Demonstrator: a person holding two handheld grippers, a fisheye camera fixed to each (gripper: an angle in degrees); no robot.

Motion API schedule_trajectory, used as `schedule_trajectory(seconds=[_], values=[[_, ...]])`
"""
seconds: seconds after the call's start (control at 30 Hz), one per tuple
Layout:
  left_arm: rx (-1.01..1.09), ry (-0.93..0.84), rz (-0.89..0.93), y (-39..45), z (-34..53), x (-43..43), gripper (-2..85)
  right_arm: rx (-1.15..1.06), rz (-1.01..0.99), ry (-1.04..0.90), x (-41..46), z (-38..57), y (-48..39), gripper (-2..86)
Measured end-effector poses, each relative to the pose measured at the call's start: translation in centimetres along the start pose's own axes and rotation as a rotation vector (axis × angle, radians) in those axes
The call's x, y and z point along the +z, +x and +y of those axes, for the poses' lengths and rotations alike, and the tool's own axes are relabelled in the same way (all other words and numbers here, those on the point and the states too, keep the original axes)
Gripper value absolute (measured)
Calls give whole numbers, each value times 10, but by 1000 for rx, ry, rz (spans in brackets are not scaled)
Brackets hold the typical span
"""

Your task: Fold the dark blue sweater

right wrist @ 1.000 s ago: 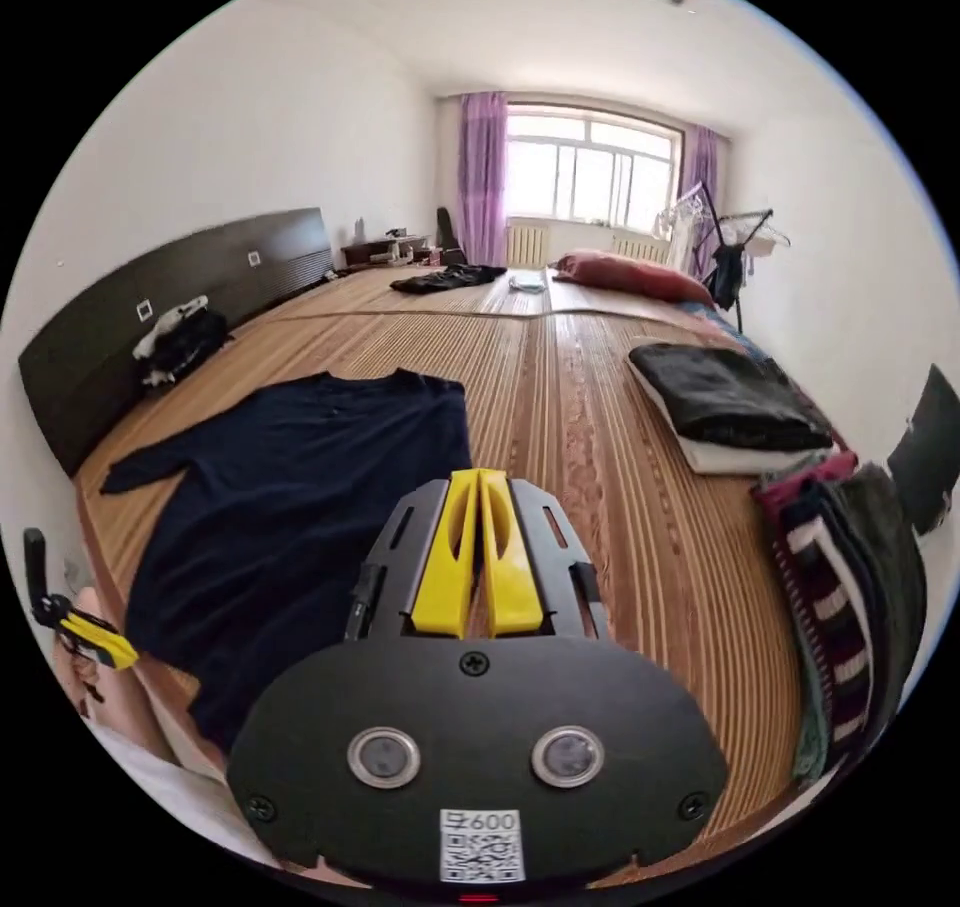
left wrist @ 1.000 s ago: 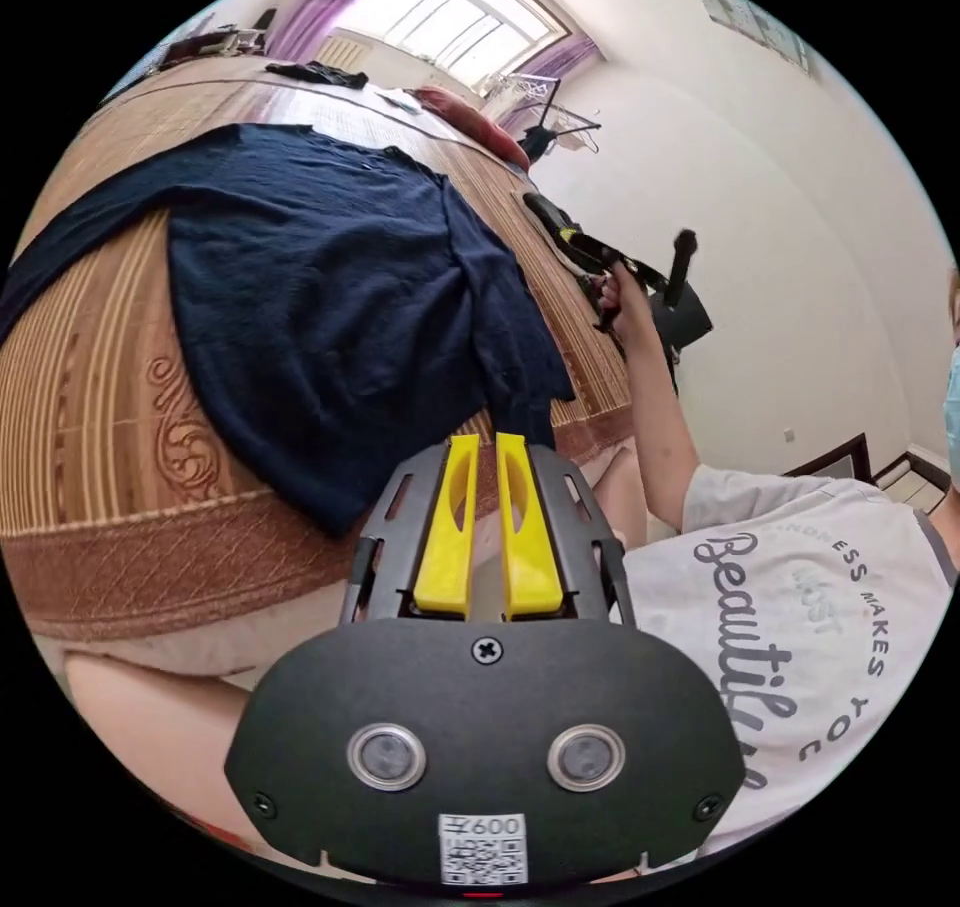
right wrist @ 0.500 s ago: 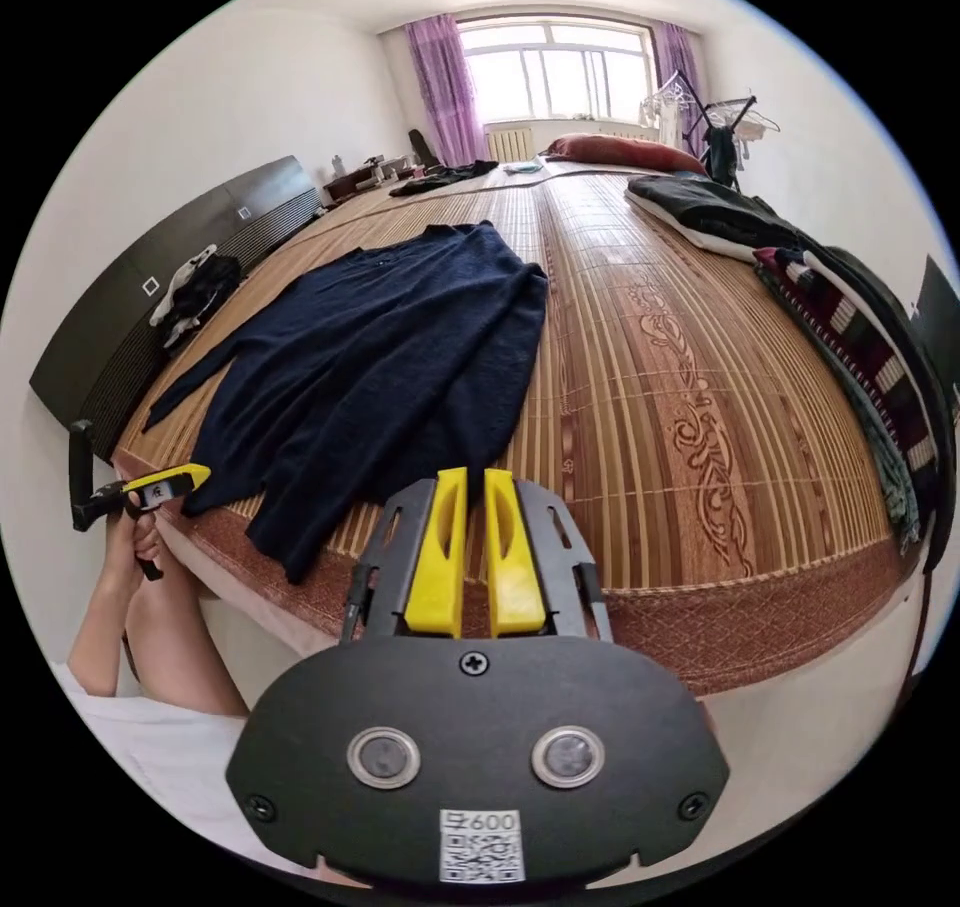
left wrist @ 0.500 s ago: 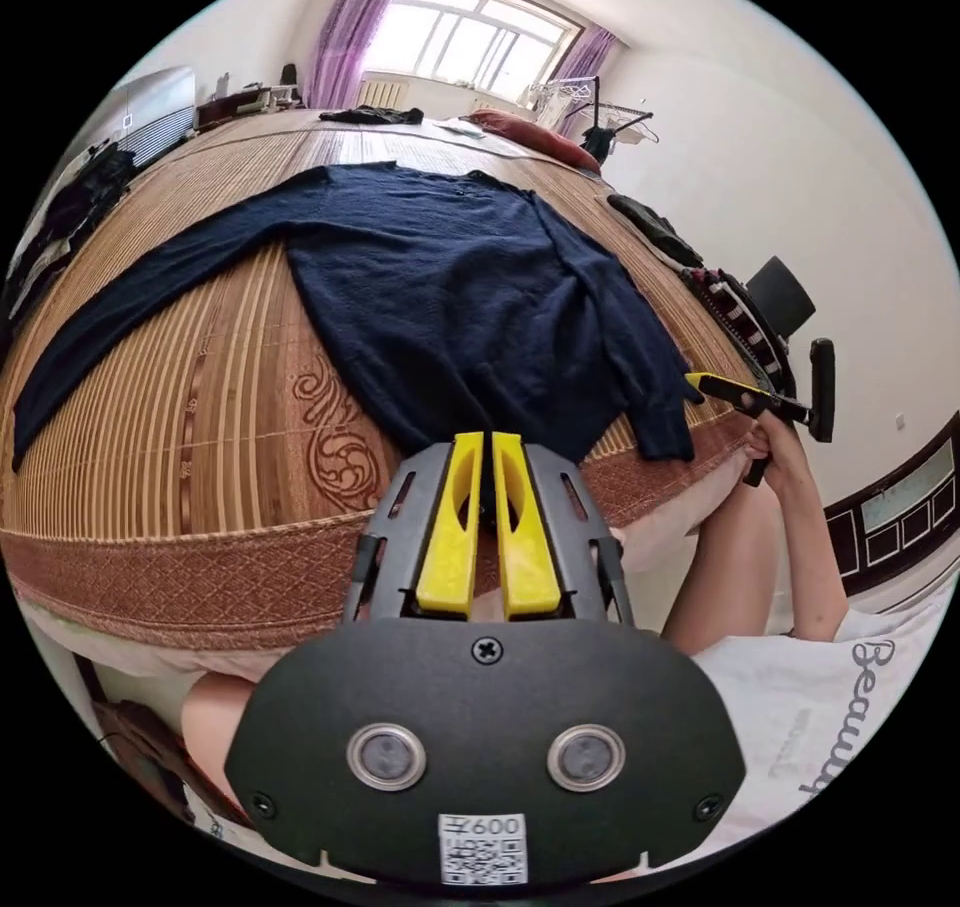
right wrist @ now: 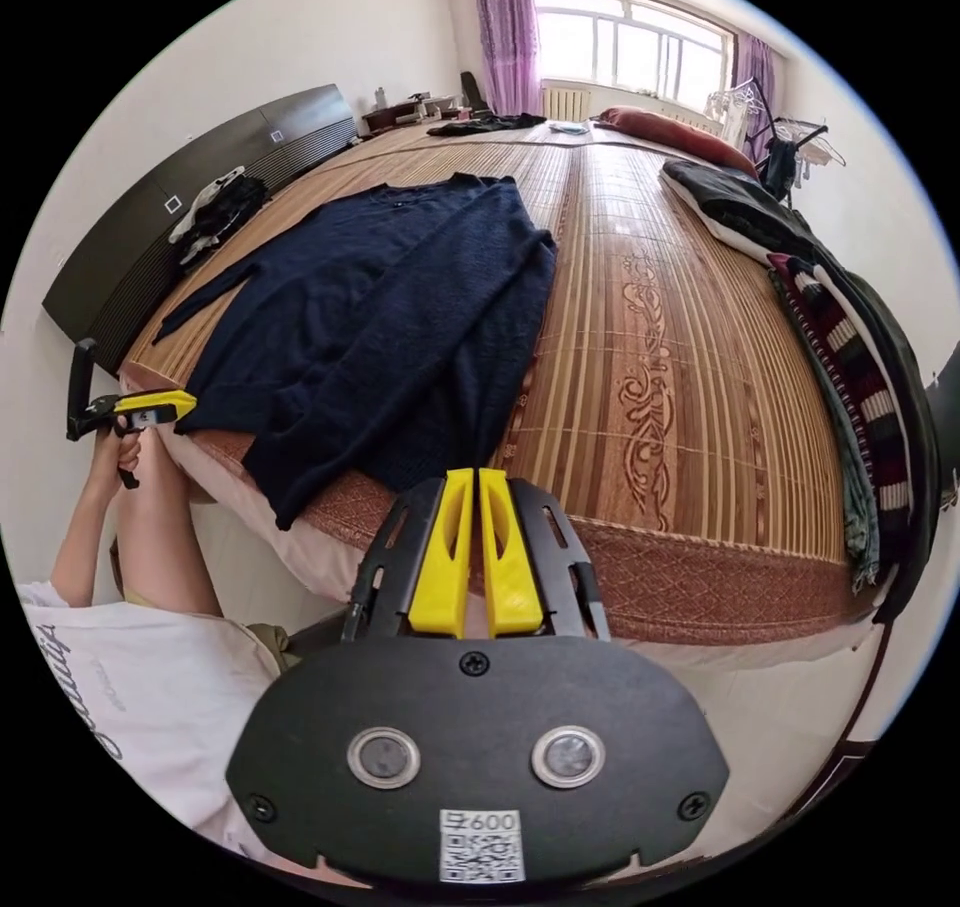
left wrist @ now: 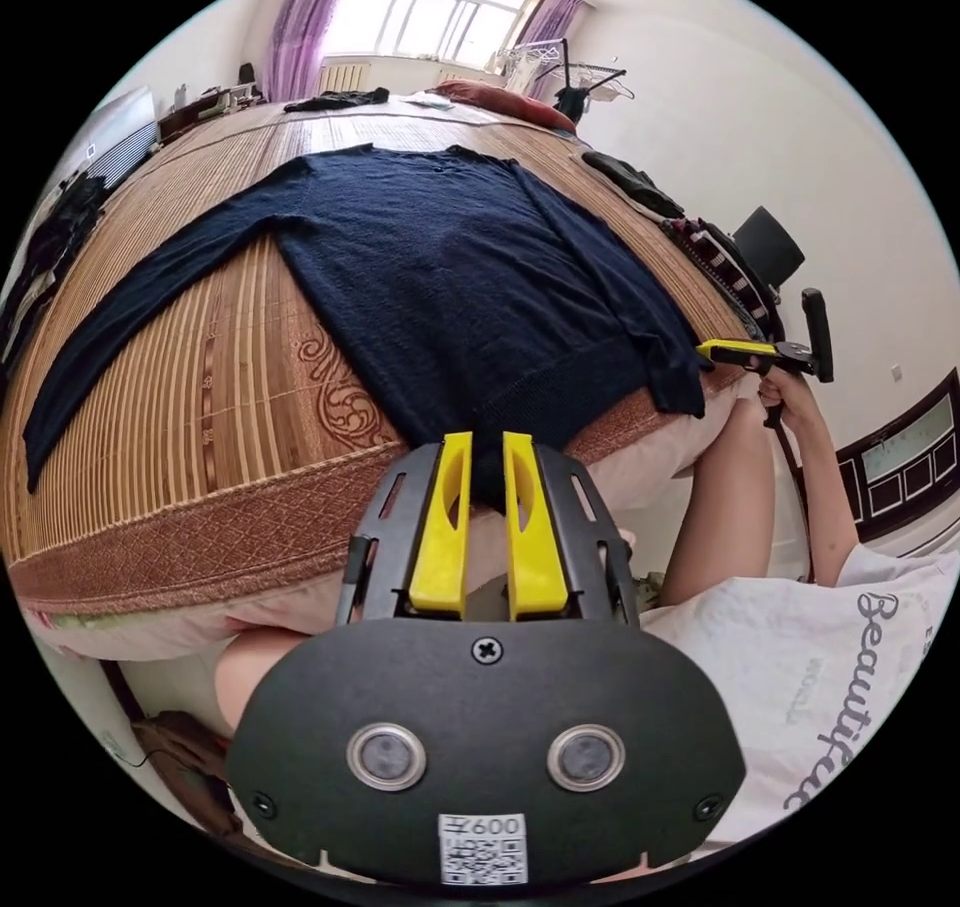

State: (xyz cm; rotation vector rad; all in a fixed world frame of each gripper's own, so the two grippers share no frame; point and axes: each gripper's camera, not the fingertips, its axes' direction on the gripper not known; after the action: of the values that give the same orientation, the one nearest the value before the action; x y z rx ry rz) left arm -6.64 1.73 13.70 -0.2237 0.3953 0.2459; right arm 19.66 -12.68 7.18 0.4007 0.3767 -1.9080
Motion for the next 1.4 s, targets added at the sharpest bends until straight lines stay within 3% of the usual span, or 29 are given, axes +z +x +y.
schedule_trajectory(seconds=[0.2,0.33,0.43,0.5,0.57,0.63,0.8,1.0,1.13,1.3,1.4], values=[[233,80,-101,41,57,2,114,-37,118,173,-32,40,-43,-1],[423,102,-220,67,93,5,76,-282,67,226,-58,63,-101,46],[522,41,-339,71,107,25,70,-415,148,204,-54,68,-134,50],[510,22,-311,62,107,35,70,-435,127,207,-49,69,-140,45],[481,6,-299,50,108,44,69,-434,38,55,-31,59,-140,48],[469,12,-275,39,115,50,64,-437,10,76,-31,61,-144,42],[503,18,-268,27,130,53,25,-409,37,57,-37,61,-161,-3],[453,113,-224,-4,141,23,11,-431,51,39,-61,62,-183,-7],[404,85,-168,-31,146,20,19,-440,86,-38,-60,64,-210,2],[298,69,-83,-63,169,35,70,-459,-74,195,-100,96,-270,74],[229,114,-33,-75,186,42,71,-715,86,220,-96,122,-355,84]])
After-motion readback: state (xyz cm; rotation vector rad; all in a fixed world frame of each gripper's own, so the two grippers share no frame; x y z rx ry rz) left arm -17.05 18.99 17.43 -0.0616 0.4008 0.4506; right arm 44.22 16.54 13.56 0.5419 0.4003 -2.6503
